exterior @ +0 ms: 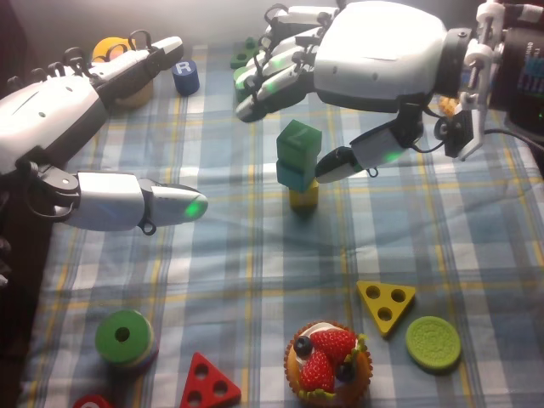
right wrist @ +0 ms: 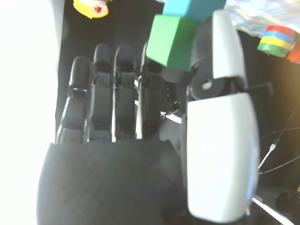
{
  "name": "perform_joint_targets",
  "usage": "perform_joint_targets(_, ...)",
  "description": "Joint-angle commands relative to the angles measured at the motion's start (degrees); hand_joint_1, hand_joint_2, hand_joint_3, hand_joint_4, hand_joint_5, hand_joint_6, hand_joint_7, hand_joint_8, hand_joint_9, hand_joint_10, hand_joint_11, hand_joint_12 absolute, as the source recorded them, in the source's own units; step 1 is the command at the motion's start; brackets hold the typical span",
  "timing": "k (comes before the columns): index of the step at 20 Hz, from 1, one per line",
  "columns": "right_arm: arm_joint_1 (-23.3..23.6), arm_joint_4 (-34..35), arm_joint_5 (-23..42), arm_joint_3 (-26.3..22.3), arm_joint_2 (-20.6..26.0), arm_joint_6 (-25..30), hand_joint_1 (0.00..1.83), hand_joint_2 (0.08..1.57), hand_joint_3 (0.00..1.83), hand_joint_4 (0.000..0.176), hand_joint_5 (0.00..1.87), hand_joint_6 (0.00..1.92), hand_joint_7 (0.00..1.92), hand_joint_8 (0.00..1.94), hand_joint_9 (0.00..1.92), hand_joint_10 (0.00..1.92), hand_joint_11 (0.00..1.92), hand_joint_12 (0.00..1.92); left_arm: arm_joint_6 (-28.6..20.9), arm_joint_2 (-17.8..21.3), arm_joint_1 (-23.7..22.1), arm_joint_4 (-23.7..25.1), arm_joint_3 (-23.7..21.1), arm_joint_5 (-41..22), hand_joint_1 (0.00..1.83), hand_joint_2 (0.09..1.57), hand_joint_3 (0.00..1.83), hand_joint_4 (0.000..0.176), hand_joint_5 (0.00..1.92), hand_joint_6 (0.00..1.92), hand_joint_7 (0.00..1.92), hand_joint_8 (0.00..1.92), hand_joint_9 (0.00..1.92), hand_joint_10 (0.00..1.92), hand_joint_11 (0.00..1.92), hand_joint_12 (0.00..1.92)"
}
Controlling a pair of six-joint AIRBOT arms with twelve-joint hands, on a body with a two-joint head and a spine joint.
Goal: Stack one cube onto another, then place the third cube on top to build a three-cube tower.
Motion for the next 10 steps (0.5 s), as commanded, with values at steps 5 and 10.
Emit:
perform_joint_targets(5,1.0,3.4,6.5,-2.2,3.1,0.1,1.05,0.84,0.0,0.0,0.31,0.0,0.29,0.0,0.29,0.0,0.0,0.75,-0.2,-0.2,-0.7,0.9,-0.2,-7.8,0.56,0.84,0.0,0.176,0.11,0.0,0.23,0.0,0.29,0.0,0.0,0.73)
perform_joint_targets(10,-5.1,21.8,19.9,-9.9,13.8,-8.8,0.83,0.83,0.0,0.138,0.0,0.0,0.0,0.0,0.0,0.0,0.0,0.03,-23.5,2.3,0.4,10.7,-0.2,-18.0,0.73,0.77,0.0,0.153,0.1,0.0,0.21,0.0,0.17,0.0,0.0,0.43)
